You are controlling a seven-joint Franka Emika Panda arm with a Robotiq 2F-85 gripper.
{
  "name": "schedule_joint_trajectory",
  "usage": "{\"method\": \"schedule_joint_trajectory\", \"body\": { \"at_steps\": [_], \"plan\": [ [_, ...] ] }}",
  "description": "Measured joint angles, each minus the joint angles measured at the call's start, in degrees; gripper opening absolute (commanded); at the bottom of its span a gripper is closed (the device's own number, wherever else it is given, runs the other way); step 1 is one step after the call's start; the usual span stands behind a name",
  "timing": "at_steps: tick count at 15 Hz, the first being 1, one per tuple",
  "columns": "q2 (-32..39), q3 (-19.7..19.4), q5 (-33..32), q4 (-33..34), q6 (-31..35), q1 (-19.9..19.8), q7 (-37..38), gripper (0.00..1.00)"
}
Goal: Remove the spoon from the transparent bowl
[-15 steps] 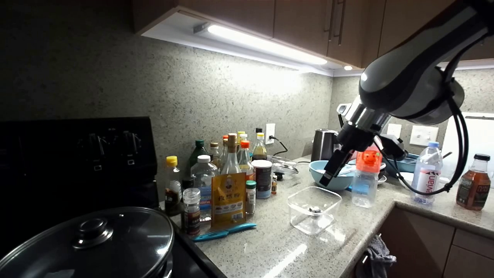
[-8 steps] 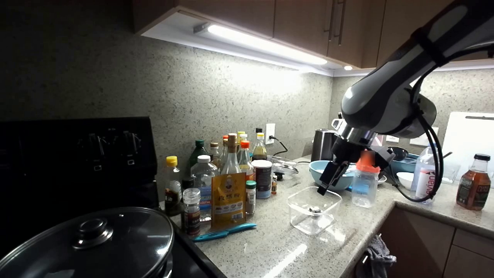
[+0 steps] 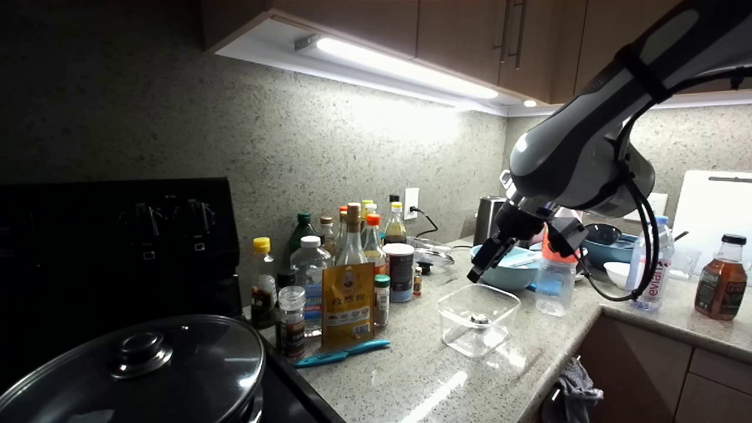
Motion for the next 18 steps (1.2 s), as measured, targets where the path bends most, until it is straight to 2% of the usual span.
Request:
{"method": "schedule_joint_trajectory", "body": {
  "at_steps": [7, 13, 18],
  "plan": [
    [0.6, 0.2, 0.8, 0.1, -0.2, 0.1, -0.2, 1.00],
    [0.6, 0.1, 1.3, 1.9, -12.2, -0.1, -1.9, 1.00],
    [2.1, 2.0, 1.4, 6.3, -22.1, -3.4, -4.6, 1.00]
  ]
}}
